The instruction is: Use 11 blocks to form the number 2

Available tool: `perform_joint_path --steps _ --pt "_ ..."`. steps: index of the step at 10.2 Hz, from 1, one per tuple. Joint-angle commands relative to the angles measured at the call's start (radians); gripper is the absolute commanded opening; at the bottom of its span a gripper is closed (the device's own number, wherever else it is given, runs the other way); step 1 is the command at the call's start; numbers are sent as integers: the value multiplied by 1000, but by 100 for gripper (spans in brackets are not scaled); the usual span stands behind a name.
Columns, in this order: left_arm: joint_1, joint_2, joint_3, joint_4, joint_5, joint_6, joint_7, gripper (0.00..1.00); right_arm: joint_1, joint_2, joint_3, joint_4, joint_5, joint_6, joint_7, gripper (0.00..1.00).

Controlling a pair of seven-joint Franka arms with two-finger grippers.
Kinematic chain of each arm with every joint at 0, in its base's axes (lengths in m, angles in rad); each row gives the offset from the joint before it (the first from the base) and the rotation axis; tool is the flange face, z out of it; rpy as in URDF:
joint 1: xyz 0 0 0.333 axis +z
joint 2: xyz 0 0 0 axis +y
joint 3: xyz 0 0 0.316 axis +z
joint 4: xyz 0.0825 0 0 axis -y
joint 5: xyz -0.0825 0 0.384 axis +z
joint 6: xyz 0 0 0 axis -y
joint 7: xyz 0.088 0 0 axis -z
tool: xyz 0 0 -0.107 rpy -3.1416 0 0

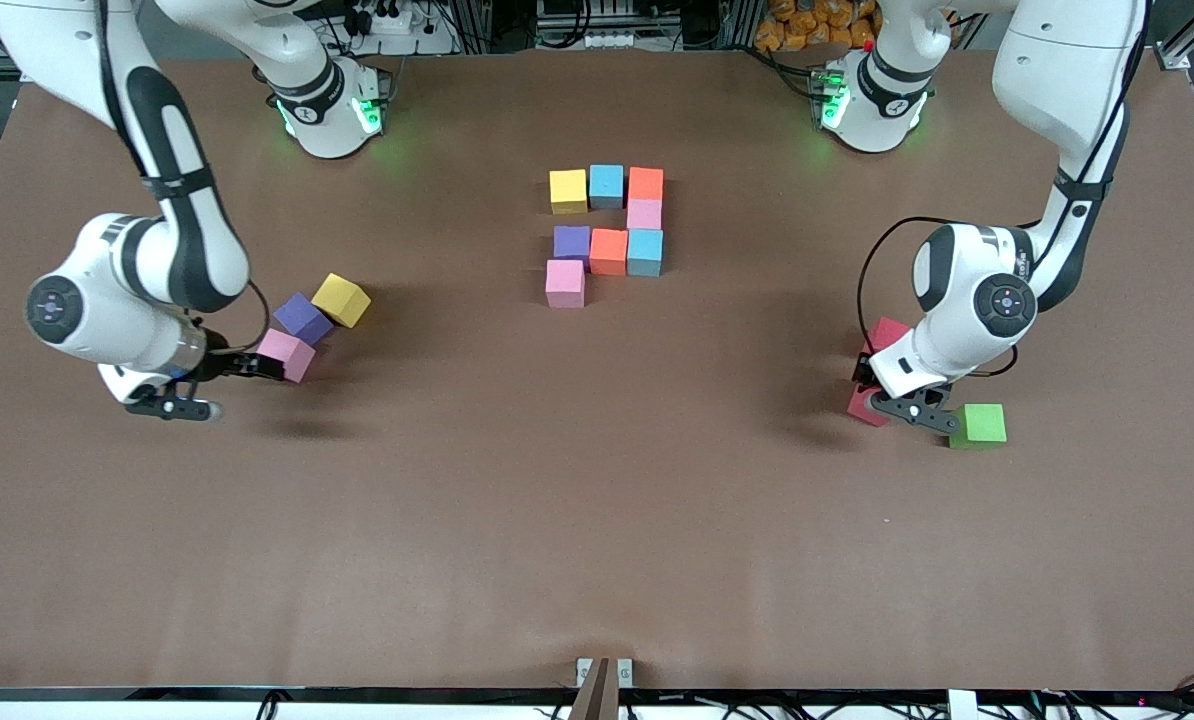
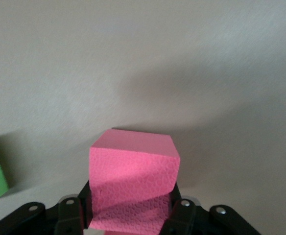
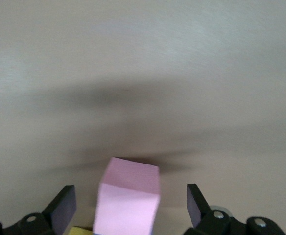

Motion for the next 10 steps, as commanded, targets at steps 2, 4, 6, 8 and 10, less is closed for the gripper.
perform_joint_path --steps 2,4,6,8,10 --pt "-9 14 -109 70 -20 -1 -244 46 -71 -6 15 -44 140 7 -9 100" --pt "-68 17 -129 96 -20 -1 -391 46 -59 15 17 -51 223 8 -6 100" --pt "-172 46 -128 153 -14 -1 -578 45 -30 34 19 -55 269 31 -3 100" --pt "-247 98 -123 233 -8 -2 -711 45 -2 34 19 -81 299 48 3 100" --pt "-306 161 -120 318 -7 -4 -801 45 30 34 20 -132 312 123 3 100"
